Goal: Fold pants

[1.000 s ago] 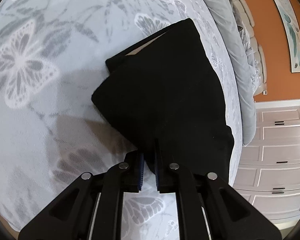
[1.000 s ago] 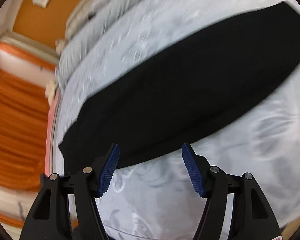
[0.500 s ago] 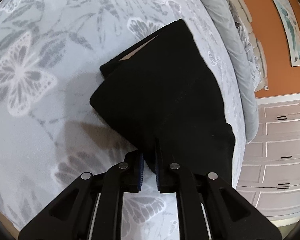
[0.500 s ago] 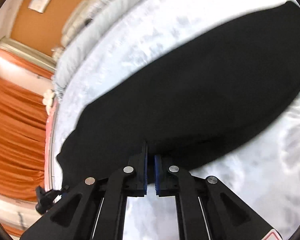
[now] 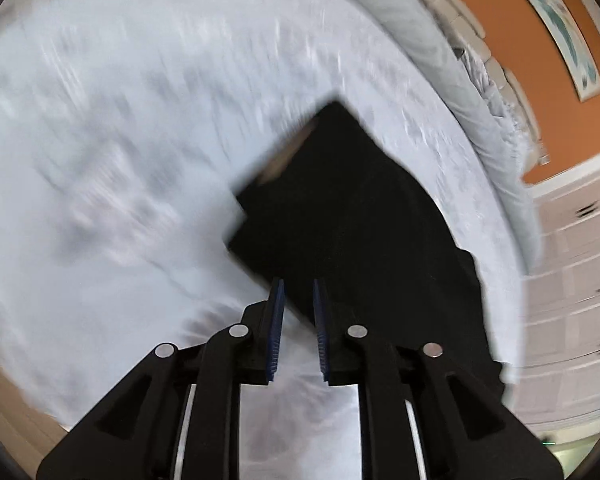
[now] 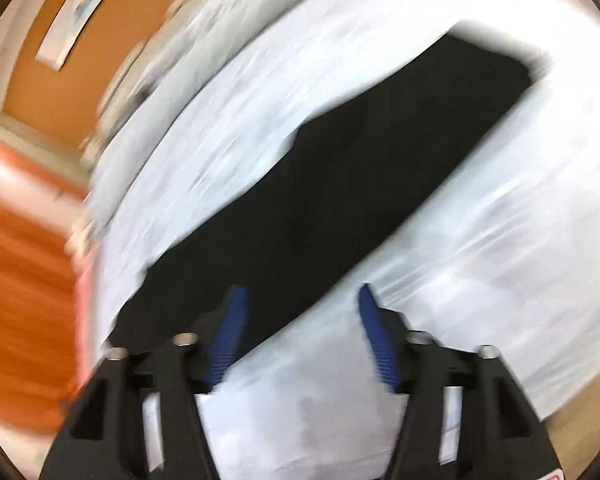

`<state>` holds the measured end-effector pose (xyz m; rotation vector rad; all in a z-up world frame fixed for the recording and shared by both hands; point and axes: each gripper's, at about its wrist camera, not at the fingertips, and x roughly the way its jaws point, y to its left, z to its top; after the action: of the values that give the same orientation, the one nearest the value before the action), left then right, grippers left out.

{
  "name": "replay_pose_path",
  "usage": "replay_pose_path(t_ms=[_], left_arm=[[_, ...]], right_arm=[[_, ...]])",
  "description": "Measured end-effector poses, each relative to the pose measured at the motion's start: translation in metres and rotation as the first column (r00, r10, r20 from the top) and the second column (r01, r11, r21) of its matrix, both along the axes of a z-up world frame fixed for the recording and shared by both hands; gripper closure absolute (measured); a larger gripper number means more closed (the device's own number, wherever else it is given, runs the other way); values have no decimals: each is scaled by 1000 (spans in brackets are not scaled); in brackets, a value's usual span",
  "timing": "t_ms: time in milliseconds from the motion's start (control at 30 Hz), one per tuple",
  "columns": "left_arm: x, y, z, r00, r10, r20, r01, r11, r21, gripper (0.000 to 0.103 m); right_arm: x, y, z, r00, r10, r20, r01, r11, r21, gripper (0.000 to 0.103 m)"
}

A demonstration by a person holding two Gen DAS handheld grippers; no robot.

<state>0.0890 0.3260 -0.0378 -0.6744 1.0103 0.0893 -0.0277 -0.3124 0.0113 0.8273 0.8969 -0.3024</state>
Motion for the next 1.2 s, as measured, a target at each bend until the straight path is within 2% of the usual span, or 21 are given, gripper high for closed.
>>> replay_pose_path(t_ms=[33,67,100,167,233,400,433,467,533,633,700,733,767,800,833,867,933,967,1067,1133,1200], left_arm=[[-6,-2,14,1000,7,26,-9,997,71,89],[-11,-5,22,999,11,40,-15,995,99,89],[-12,-6,26,999,12,49,-17,995,101,89],[-17,-18,36,997,0,79,-4,998,55,89],[-17,-40,43,995,-36,97,32,999,37,89],[-4,-119,48,979,-176,105,167,982,84,89],[1,-137,46,973,-205,101,197,976,88,89],[4,-148,43,970,-223,95,214,973,91,89],[12,-173,36,964,-257,75,250,964,89,89],[24,-212,22,947,-317,44,313,946,87,89],[29,-230,14,937,-347,31,342,933,109,88],[32,-238,8,933,-360,22,355,927,123,88],[36,-246,0,930,-368,5,364,921,136,88],[41,-250,-8,929,-371,-9,369,919,140,88],[43,-255,-13,928,-372,-21,371,918,141,88],[46,-260,-21,928,-372,-32,373,917,139,88],[47,-264,-25,925,-378,-35,379,915,138,88],[49,-266,-27,924,-381,-31,381,914,142,88],[54,-264,-25,928,-373,-20,371,913,169,88],[57,-263,-24,933,-359,-12,356,919,170,88],[63,-262,-25,943,-334,-4,331,932,147,88]], right_arm=[[-5,-19,-1,999,-44,-13,44,998,-40,42],[-8,-38,-4,997,-74,-22,72,995,-63,42],[-10,-62,-11,995,-100,-26,98,993,-61,42],[-6,-91,-21,991,-134,-18,133,990,-55,43],[4,-111,-28,988,-154,-22,151,985,-87,43],[38,-142,-48,985,-164,-54,157,980,-121,44],[42,-147,-54,985,-162,-62,154,982,-114,57],[42,-151,-60,985,-157,-65,149,983,-111,93],[40,-159,-56,990,-135,-36,130,985,-113,94],[29,-157,-18,994,-94,61,105,974,-199,97],[23,-166,-9,991,-107,76,126,943,-308,95],[27,-176,-27,994,-107,-8,98,935,-340,91],[31,-185,-47,990,-103,-101,67,948,-311,92],[29,-194,-65,987,-93,-133,57,967,-248,94],[16,-199,-62,993,-110,-47,97,971,-220,91],[8,-200,-55,992,-122,-25,114,971,-210,81],[-6,-197,-38,983,-184,-7,175,943,-282,72],[-7,-192,-30,985,-173,1,165,934,-318,71],[11,-173,-12,997,-75,12,74,927,-368,69],[41,-148,-2,997,73,21,-61,932,-356,55],[71,-113,1,978,209,11,-188,901,-391,54]])
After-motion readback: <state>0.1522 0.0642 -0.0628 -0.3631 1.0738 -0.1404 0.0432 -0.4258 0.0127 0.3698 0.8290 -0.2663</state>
